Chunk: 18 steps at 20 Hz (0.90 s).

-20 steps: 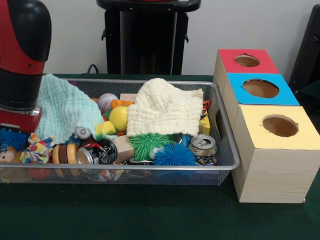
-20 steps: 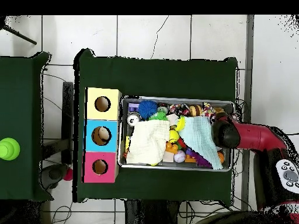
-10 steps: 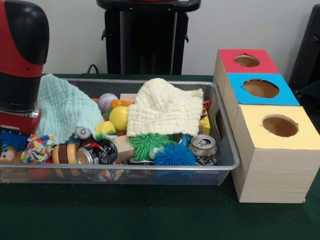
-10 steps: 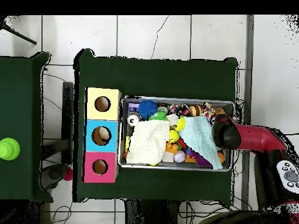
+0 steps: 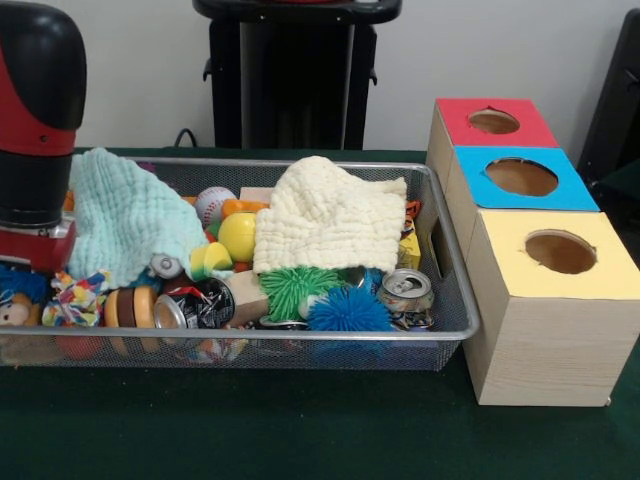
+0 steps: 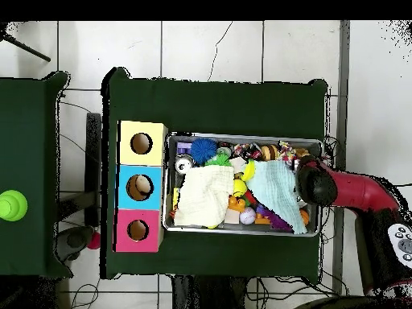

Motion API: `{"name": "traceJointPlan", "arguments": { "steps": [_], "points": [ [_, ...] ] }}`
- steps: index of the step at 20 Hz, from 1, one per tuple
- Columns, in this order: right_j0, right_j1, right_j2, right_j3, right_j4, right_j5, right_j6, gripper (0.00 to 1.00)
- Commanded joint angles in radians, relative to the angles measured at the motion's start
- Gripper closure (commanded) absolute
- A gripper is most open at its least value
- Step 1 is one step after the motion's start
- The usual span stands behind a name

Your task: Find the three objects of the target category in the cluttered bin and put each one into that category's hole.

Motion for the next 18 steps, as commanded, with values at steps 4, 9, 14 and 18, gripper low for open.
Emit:
{"name": "traceJointPlan", "arguments": {
  "steps": [4,9,14,18],
  "points": [
    [-0.089,0.086,0.16,0.099,-0.044,-0.017,-0.111,1.0],
    [-0.094,0.09,0.173,0.097,-0.06,-0.025,-0.103,1.0],
    [-0.09,0.089,0.167,0.096,-0.06,-0.025,-0.087,1.0],
    [-0.071,0.057,0.15,0.106,-0.045,0.027,-0.091,1.0]
  ]
}}
